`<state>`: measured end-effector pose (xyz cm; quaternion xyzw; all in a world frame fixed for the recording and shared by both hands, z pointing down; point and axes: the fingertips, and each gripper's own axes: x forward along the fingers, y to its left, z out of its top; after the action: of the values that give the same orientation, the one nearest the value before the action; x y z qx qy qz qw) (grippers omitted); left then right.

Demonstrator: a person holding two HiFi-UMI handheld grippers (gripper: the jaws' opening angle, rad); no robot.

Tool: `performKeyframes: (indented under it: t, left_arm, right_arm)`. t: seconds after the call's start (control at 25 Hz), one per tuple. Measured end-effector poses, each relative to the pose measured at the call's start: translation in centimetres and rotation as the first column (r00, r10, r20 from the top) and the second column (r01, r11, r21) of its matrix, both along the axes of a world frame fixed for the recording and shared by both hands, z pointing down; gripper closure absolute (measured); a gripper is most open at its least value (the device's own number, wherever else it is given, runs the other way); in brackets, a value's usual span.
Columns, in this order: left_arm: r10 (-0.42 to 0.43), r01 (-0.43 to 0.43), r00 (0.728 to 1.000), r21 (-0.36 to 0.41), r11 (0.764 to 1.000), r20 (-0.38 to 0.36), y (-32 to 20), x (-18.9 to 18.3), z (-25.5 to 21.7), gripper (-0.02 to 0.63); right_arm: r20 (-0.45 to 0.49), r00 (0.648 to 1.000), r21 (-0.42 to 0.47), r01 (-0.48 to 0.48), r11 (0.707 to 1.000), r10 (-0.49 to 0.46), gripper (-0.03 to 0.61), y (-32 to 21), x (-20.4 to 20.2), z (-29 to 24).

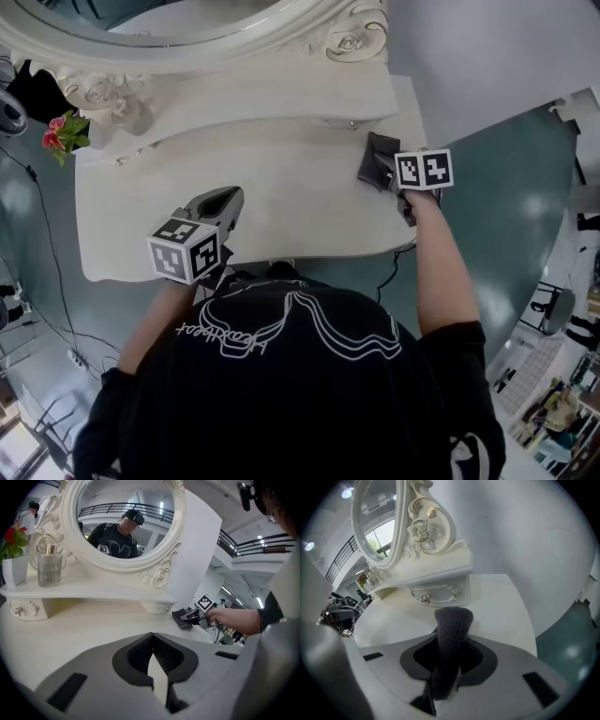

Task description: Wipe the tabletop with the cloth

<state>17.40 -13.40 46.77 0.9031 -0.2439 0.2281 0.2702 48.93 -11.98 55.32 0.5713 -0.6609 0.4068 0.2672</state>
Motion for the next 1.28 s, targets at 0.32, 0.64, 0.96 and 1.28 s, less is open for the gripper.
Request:
performKeyframes:
  t: [0.32,0.64,0.96,1.28]
  left_arm:
    - [0.028,-0.028,1.000,-0.015,1.000,-0.002,0.2,2.5,0.6,0.611]
    - [0.034,-0.034,0.999,-0.023,0.999,0.007,-0.1,3.5,1.0,0.611]
    - [0.018,-0.018,1.000,-0.017,1.000,-0.002,-0.6,2.7,0.5,0.611]
    - [-0.033,0.033,0.999,-0.005,0.999,-0.017,-0.9,-0.3,-0.7,0.611]
  right_arm:
    - [-0.044,0.993,-0.015,-0.111,0.994,0.111,0.488,3.0,7.1,0.0]
    - [-0.135,0.981,-0.051,-0.145,0.988,0.137,0.489,4.2,12.1,-0.2]
    - [-0.131,0.979,-0.006,-0.155,0.988,0.153,0.492,4.5,11.7,-2.4]
    - [-0.020,0.998,0.131,-0.049,0.990,0.052,0.491,2.0,3.5,-8.0]
